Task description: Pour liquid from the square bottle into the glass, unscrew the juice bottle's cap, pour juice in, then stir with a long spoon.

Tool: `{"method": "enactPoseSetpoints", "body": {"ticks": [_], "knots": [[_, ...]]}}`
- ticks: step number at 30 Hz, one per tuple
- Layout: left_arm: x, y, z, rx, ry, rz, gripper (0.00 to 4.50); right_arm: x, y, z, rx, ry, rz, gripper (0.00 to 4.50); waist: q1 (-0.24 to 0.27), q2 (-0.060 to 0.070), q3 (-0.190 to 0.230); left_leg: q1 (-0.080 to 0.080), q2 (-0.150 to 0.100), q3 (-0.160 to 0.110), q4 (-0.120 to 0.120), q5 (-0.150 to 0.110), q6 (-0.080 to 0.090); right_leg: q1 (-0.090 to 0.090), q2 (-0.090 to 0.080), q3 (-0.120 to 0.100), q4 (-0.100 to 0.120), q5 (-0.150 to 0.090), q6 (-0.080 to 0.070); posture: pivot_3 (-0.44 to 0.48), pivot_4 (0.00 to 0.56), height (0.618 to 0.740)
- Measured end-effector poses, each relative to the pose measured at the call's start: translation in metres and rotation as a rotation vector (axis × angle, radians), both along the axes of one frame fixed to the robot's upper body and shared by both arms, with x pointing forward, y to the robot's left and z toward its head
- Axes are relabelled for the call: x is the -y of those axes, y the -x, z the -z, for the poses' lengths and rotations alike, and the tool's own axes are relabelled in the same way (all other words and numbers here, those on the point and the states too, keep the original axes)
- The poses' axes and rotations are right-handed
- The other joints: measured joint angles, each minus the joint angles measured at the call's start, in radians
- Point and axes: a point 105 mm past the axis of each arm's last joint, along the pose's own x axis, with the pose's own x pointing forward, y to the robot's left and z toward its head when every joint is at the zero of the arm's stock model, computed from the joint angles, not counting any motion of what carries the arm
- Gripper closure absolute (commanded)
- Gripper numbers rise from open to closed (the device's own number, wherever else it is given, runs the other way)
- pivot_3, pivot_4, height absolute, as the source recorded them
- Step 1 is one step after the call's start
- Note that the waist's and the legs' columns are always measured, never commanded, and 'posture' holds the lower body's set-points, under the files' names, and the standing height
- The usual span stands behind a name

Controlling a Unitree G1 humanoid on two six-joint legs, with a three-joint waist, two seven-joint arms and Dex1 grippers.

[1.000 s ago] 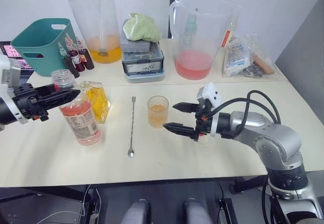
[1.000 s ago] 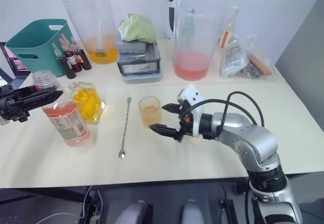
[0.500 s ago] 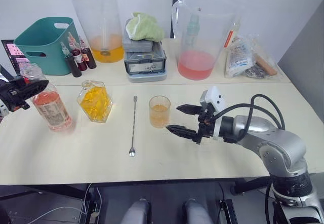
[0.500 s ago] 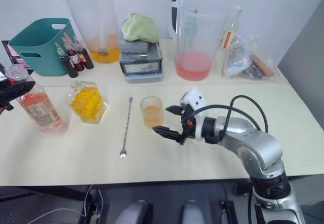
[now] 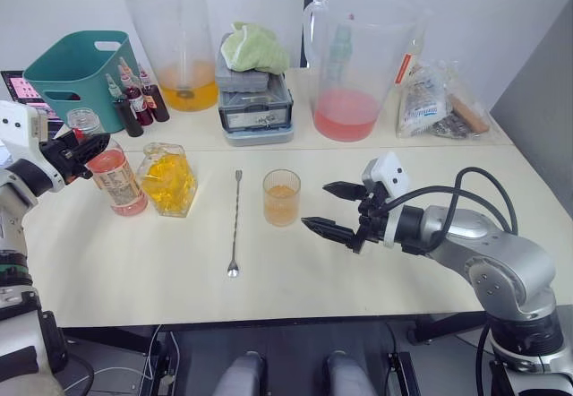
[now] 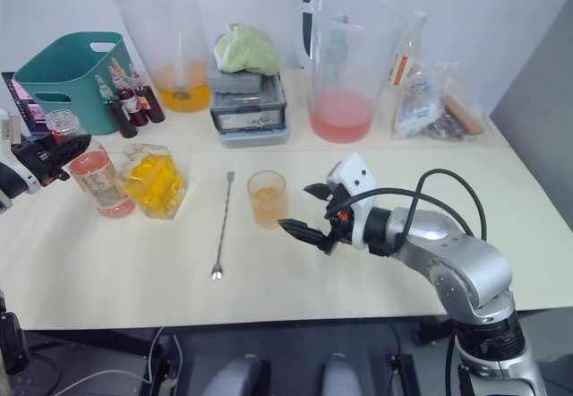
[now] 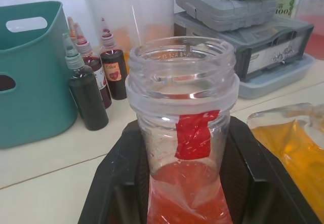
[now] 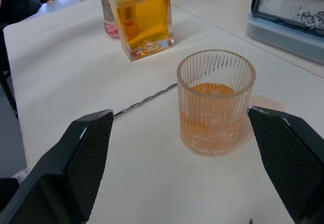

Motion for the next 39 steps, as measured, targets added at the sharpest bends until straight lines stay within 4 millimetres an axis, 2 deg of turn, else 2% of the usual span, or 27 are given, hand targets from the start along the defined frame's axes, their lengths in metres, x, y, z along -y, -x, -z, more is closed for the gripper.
{"method": "enactPoseSetpoints", "body": {"ticks": [6,8,13,14,15,17,21,24,27,31,35,39], "knots": [[0.002,-0.004,0.006,-0.023,-0.008,0.001,3.05,0.004,-0.002,-0.002,0.009,0.000,0.020,0.02,0.000,0.002,-0.001,0.006,0.000,0.000,0.000,0.000,0.000,0.004,0.000,0.000,0.001,0.000,0.000,0.000,0.150,0.740],[0.004,-0.006,0.005,-0.017,-0.006,0.005,2.13,0.007,-0.003,-0.004,0.016,-0.002,0.035,0.00,0.002,0.003,-0.002,0.006,0.000,0.000,0.000,0.000,0.000,0.004,0.000,0.000,0.001,0.000,0.000,0.000,0.150,0.740],[0.007,-0.005,0.012,-0.034,0.057,0.033,0.44,0.022,-0.006,-0.005,0.021,0.010,0.094,0.00,-0.003,0.002,-0.002,0.003,0.000,0.001,0.000,0.000,0.000,0.001,0.000,0.001,0.002,0.000,0.000,0.000,0.150,0.740],[0.007,-0.003,0.014,-0.040,0.064,0.044,0.12,0.024,-0.006,-0.005,0.021,0.009,0.102,0.00,-0.004,0.002,-0.002,0.003,0.000,0.001,0.000,0.000,0.000,0.001,0.000,0.001,0.003,0.000,0.000,0.000,0.150,0.740],[0.008,-0.001,0.014,-0.039,0.066,0.060,0.02,0.026,-0.006,-0.006,0.021,0.008,0.106,0.00,-0.005,0.002,-0.002,0.003,0.000,0.001,0.000,0.000,0.000,0.000,0.000,0.001,0.003,0.000,0.000,0.000,0.150,0.740],[0.010,0.004,0.012,-0.028,0.066,0.084,0.02,0.032,-0.006,-0.007,0.019,0.014,0.126,0.00,-0.005,0.002,-0.002,0.003,0.001,0.001,-0.001,0.000,0.000,0.000,0.000,0.000,0.002,0.000,0.000,0.000,0.150,0.740],[-0.003,0.028,0.011,-0.046,0.035,0.090,0.02,0.056,-0.001,-0.009,0.000,-0.001,0.192,0.00,-0.006,0.002,-0.002,0.003,0.001,0.001,-0.003,0.000,0.000,0.001,0.000,0.001,-0.001,0.000,0.000,0.000,0.150,0.740],[-0.009,0.046,0.008,-0.044,0.051,0.099,0.02,0.083,0.005,-0.005,-0.025,-0.009,0.277,0.00,-0.002,0.002,-0.002,0.003,0.001,0.001,-0.004,0.000,0.000,0.002,0.000,0.001,-0.004,0.000,0.000,0.000,0.150,0.740],[-0.026,0.065,0.007,-0.048,0.065,0.065,0.02,0.114,0.016,0.006,-0.072,-0.011,0.378,0.00,0.001,0.002,-0.002,0.004,0.001,0.001,-0.006,0.000,0.000,0.003,0.000,0.001,-0.008,0.000,0.000,0.000,0.150,0.740],[-0.041,0.088,0.005,-0.046,0.063,0.066,0.02,0.141,0.027,0.008,-0.082,-0.021,0.462,0.00,0.000,0.002,-0.002,0.007,0.001,0.002,-0.007,0.000,0.000,0.004,0.000,0.002,-0.008,0.000,0.000,0.000,0.150,0.740],[-0.058,0.115,0.033,-0.138,-0.009,0.046,0.02,0.179,0.042,0.023,-0.114,0.001,0.594,0.00,-0.001,0.003,-0.002,0.008,0.002,0.004,-0.009,0.000,0.001,0.005,0.000,0.003,-0.009,0.000,0.000,0.000,0.150,0.740],[-0.055,0.132,0.067,-0.232,-0.047,0.078,0.02,0.193,0.049,0.031,-0.106,0.004,0.650,0.00,0.001,0.003,-0.002,0.008,0.004,0.004,-0.009,0.000,0.000,0.006,0.000,0.003,-0.011,0.000,0.000,0.000,0.150,0.740]]}}
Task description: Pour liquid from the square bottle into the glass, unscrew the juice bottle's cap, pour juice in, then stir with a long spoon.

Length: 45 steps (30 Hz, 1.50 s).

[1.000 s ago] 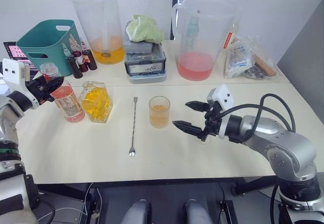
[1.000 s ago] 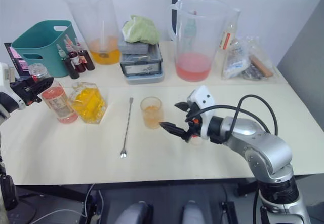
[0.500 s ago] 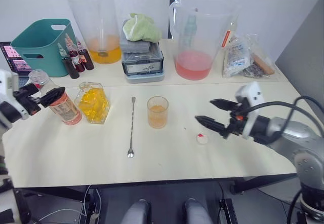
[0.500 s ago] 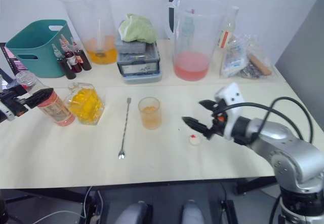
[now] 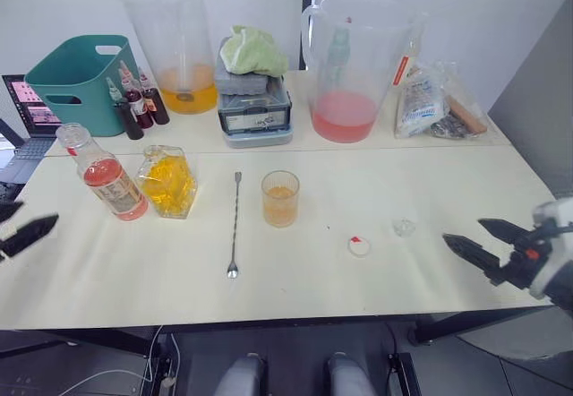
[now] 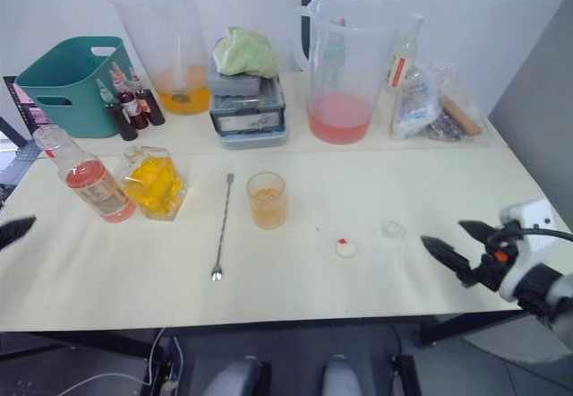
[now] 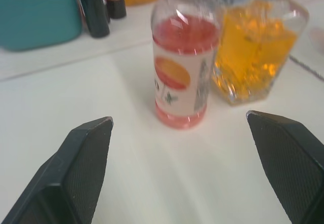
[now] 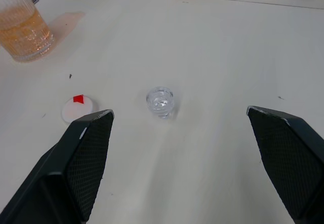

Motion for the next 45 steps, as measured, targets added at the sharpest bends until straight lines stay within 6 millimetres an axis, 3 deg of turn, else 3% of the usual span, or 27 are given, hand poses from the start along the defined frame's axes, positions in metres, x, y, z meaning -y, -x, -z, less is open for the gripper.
{"method": "enactPoseSetpoints", "body": {"ticks": [5,10,15,19,27,31,37,45], "knots": [[0.006,0.010,0.033,-0.042,0.015,-0.009,0.02,0.019,0.011,0.027,-0.034,0.012,0.093,0.00,0.011,0.000,0.000,0.000,0.000,0.000,0.000,0.000,0.000,0.001,-0.001,0.000,-0.001,0.000,0.000,0.000,0.150,0.740],[0.006,0.008,0.031,-0.018,-0.004,-0.017,0.02,0.021,0.012,0.027,-0.016,0.044,0.091,0.00,0.011,0.000,-0.001,0.002,0.000,0.000,0.000,0.000,0.000,0.003,0.000,0.000,-0.001,0.000,0.000,0.000,0.150,0.740],[0.009,0.005,0.039,-0.035,-0.024,0.000,0.02,0.038,0.017,0.044,-0.020,0.005,0.184,0.00,0.012,0.000,0.000,0.006,0.000,0.000,0.000,-0.001,0.000,0.009,0.000,-0.001,-0.006,0.000,0.000,0.000,0.150,0.740],[0.023,0.011,0.049,-0.035,-0.017,0.004,0.02,0.028,0.007,0.036,0.031,-0.033,0.151,0.00,0.003,0.002,-0.001,0.007,0.002,0.000,-0.001,-0.001,0.000,0.011,0.000,0.000,-0.007,0.000,0.000,0.000,0.150,0.740],[0.118,0.024,0.065,-0.030,0.142,0.024,0.02,-0.044,-0.022,-0.009,0.144,-0.093,-0.237,0.00,0.004,0.004,-0.001,0.007,0.010,0.002,0.000,-0.004,-0.001,0.014,0.007,-0.001,-0.014,0.001,-0.001,0.000,0.150,0.740],[0.181,0.018,0.062,-0.012,0.214,0.026,0.02,-0.078,-0.027,-0.027,0.135,-0.082,-0.483,0.00,0.021,0.005,-0.001,0.006,0.011,0.004,0.002,-0.004,-0.001,0.015,0.008,-0.001,-0.016,0.002,0.000,0.000,0.150,0.740],[0.257,0.002,0.070,-0.098,0.257,-0.043,0.02,-0.115,-0.026,-0.028,0.048,-0.044,-0.769,0.00,0.028,0.005,-0.002,0.006,0.010,0.007,0.002,-0.004,0.000,0.016,0.009,0.000,-0.016,0.002,0.000,0.000,0.150,0.740],[0.266,-0.015,0.079,-0.148,0.174,-0.147,0.02,-0.125,-0.026,-0.022,0.006,-0.022,-0.828,0.00,0.030,0.006,-0.002,0.006,0.011,0.007,0.002,-0.005,0.000,0.015,0.010,0.000,-0.015,0.002,0.000,0.000,0.150,0.740]]}}
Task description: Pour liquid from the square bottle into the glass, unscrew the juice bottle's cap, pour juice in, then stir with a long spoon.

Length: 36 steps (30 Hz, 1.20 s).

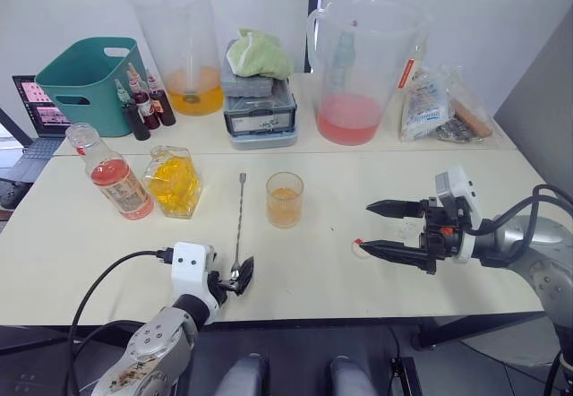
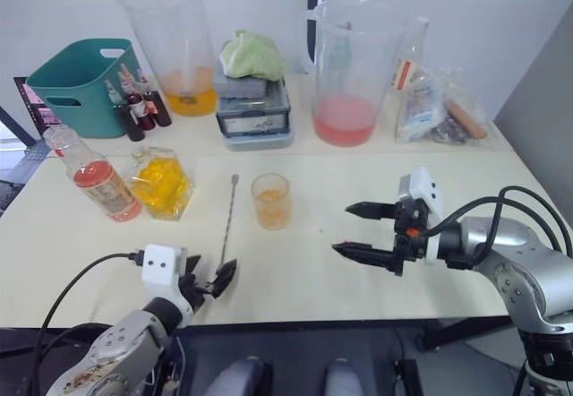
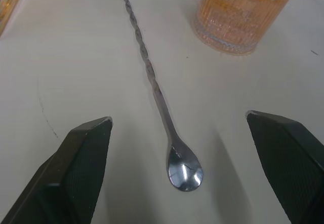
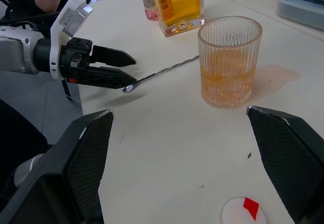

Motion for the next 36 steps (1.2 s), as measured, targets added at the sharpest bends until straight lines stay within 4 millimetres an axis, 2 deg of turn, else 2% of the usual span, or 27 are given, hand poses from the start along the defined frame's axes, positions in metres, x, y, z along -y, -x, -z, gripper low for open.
{"method": "enactPoseSetpoints", "body": {"ticks": [2,4,7,10,16,18,24,28,33,36], "knots": [[-0.001,-0.018,0.008,-0.013,-0.079,-0.041,0.02,-0.009,0.000,-0.001,0.006,0.013,-0.033,0.00,0.006,0.000,0.000,0.000,0.000,0.000,0.000,0.001,-0.002,0.000,0.001,0.000,0.000,0.000,-0.001,0.000,0.150,0.740],[0.004,-0.027,0.008,-0.010,-0.100,-0.060,0.02,-0.012,0.002,-0.001,0.011,0.019,-0.050,0.00,0.011,0.000,0.000,0.000,0.000,0.000,0.000,0.001,-0.001,0.001,0.000,0.000,0.000,0.001,0.000,0.000,0.150,0.740],[0.007,-0.039,0.009,-0.023,-0.135,-0.086,0.82,-0.012,0.002,-0.002,0.009,0.014,-0.051,0.00,0.023,0.000,0.000,0.001,-0.001,0.000,0.000,0.001,-0.001,0.001,0.000,0.000,0.000,0.001,0.000,0.000,0.150,0.740],[0.004,-0.046,0.010,-0.038,-0.163,-0.105,1.80,-0.011,0.002,-0.003,0.014,0.008,-0.046,0.00,0.024,0.001,-0.001,0.001,-0.001,0.000,0.000,0.001,-0.001,0.001,0.000,0.000,0.000,0.001,0.000,0.000,0.150,0.740],[-0.001,-0.050,0.012,-0.060,-0.195,-0.109,3.86,-0.006,0.001,-0.004,0.019,0.002,-0.018,0.00,0.027,0.003,-0.002,0.002,-0.001,0.000,0.000,0.001,-0.001,0.002,-0.001,0.000,0.000,0.001,0.000,0.000,0.150,0.740],[-0.005,-0.050,0.012,-0.061,-0.202,-0.119,4.42,-0.005,0.002,-0.002,0.014,0.003,-0.015,0.00,0.027,0.004,-0.002,0.002,-0.001,0.000,0.000,0.001,-0.001,0.002,-0.001,0.000,0.000,0.001,0.000,0.000,0.150,0.740],[-0.014,-0.054,0.008,-0.035,-0.184,-0.078,4.47,-0.002,0.001,0.001,0.007,0.006,0.009,0.00,0.029,0.005,-0.003,0.002,-0.001,0.000,0.000,0.001,-0.001,0.002,0.000,0.000,0.000,0.001,0.000,0.000,0.150,0.740],[-0.030,-0.050,0.004,-0.010,-0.173,0.017,4.47,-0.001,-0.001,0.001,0.009,0.008,0.028,0.00,0.019,0.005,-0.003,0.001,0.000,0.000,0.000,0.001,-0.002,0.000,0.000,0.000,0.000,0.001,0.000,0.000,0.150,0.740],[-0.072,-0.031,0.000,-0.007,-0.246,0.173,4.47,0.001,-0.004,0.004,0.015,0.016,0.062,0.00,-0.004,0.005,-0.002,-0.001,0.003,0.000,-0.001,-0.002,-0.004,-0.003,0.002,0.000,-0.001,0.000,-0.002,0.000,0.150,0.740],[-0.094,-0.023,-0.012,0.012,-0.312,0.292,4.47,-0.001,-0.006,0.006,0.018,0.006,0.076,0.00,-0.006,0.004,-0.002,-0.001,0.003,-0.001,-0.001,-0.002,-0.004,-0.003,0.002,0.000,-0.002,0.000,-0.002,0.000,0.150,0.740]]}}
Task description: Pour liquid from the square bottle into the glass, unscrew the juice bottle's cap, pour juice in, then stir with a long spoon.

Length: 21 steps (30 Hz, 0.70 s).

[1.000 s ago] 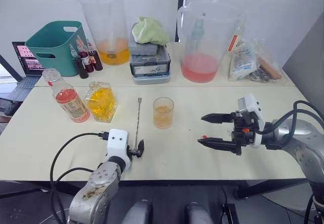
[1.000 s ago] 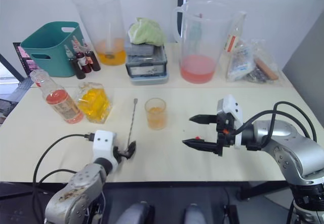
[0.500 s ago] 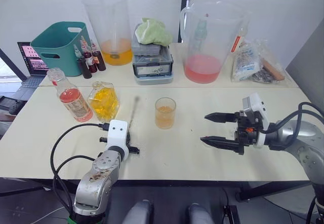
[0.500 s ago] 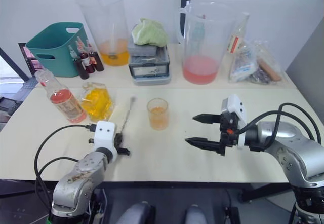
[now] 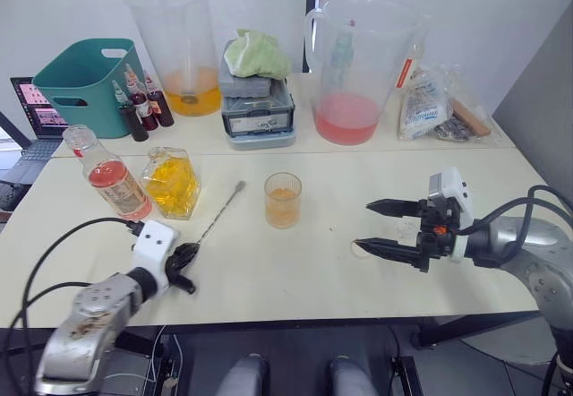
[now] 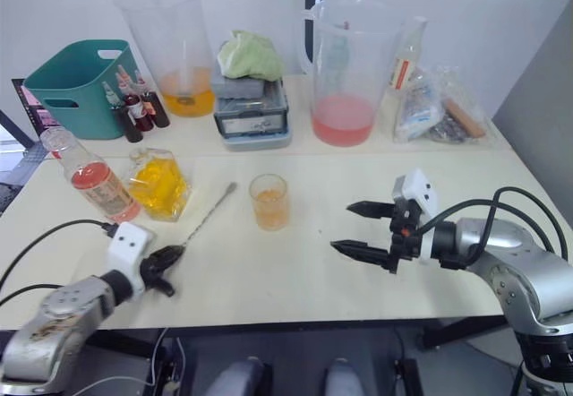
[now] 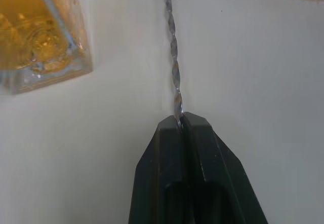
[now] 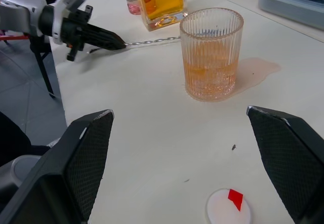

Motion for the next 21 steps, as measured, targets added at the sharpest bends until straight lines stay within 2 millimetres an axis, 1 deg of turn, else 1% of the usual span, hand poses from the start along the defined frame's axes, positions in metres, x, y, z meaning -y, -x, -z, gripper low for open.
{"method": "enactPoseSetpoints", "body": {"ticks": [1,3,6,7,9,11,13,15,18,21], "knots": [[-0.008,0.001,-0.005,0.013,-0.023,0.020,4.47,-0.001,0.000,0.001,-0.001,0.000,0.002,0.00,0.001,0.000,0.000,0.000,0.000,0.000,0.000,0.000,0.000,0.000,0.000,0.000,0.000,0.000,0.000,0.000,0.150,0.740],[-0.016,0.004,-0.009,0.020,-0.057,0.091,4.47,-0.002,-0.001,0.001,0.005,-0.004,0.008,0.00,0.002,0.000,0.000,0.000,0.000,0.000,0.000,0.000,0.000,0.000,-0.001,0.000,-0.001,0.000,0.000,0.000,0.150,0.740],[-0.029,0.015,-0.014,0.020,-0.115,0.250,4.47,-0.004,-0.001,0.000,0.014,-0.010,0.012,0.00,-0.001,0.000,0.000,0.000,0.000,0.000,-0.001,-0.001,0.000,0.000,-0.001,0.000,-0.002,0.000,0.000,0.000,0.150,0.740],[-0.030,0.020,-0.016,0.032,-0.141,0.349,4.47,-0.005,-0.001,0.000,0.015,-0.013,0.016,0.00,-0.002,0.000,0.000,0.000,0.001,0.000,-0.001,-0.001,0.000,0.000,-0.001,0.000,-0.003,0.000,-0.001,0.000,0.150,0.740],[-0.035,0.032,-0.014,0.030,-0.209,0.503,4.47,-0.005,-0.002,0.001,0.016,-0.016,0.021,0.00,-0.002,0.000,0.000,-0.001,0.001,0.000,-0.001,-0.001,0.000,-0.001,-0.002,0.000,-0.003,0.001,-0.001,0.000,0.150,0.740],[-0.045,0.036,-0.009,0.008,-0.279,0.589,4.47,-0.004,-0.002,0.001,0.016,-0.013,0.026,0.00,-0.001,0.001,0.001,-0.001,0.001,0.000,-0.002,-0.001,0.000,-0.002,-0.002,-0.001,-0.004,0.001,-0.002,0.000,0.150,0.740],[-0.055,0.029,-0.006,0.004,-0.339,0.641,4.47,-0.004,-0.002,0.002,0.017,-0.011,0.029,0.00,0.005,0.001,0.001,-0.002,0.001,0.000,-0.001,-0.001,0.000,-0.002,-0.002,-0.003,-0.004,0.001,-0.002,0.000,0.150,0.740],[-0.058,0.018,-0.005,0.019,-0.391,0.681,4.47,-0.004,-0.003,0.002,0.020,-0.011,0.033,0.00,0.006,0.001,0.001,-0.001,0.000,0.000,-0.001,-0.001,0.000,-0.001,-0.002,-0.003,-0.004,0.002,-0.001,0.000,0.150,0.740],[-0.059,0.003,0.004,0.014,-0.474,0.715,4.47,-0.006,-0.002,-0.001,0.035,-0.013,0.039,0.00,0.000,0.001,0.001,-0.002,-0.001,0.000,-0.001,-0.001,0.001,-0.003,-0.002,-0.003,-0.001,0.002,0.000,0.000,0.150,0.740],[-0.058,-0.003,0.007,0.025,-0.511,0.741,4.47,-0.007,0.000,-0.006,0.056,-0.017,0.045,0.00,-0.004,0.001,0.000,-0.001,-0.001,0.001,-0.001,-0.002,0.002,-0.004,-0.003,-0.003,0.003,0.002,0.000,0.000,0.150,0.740]]}}
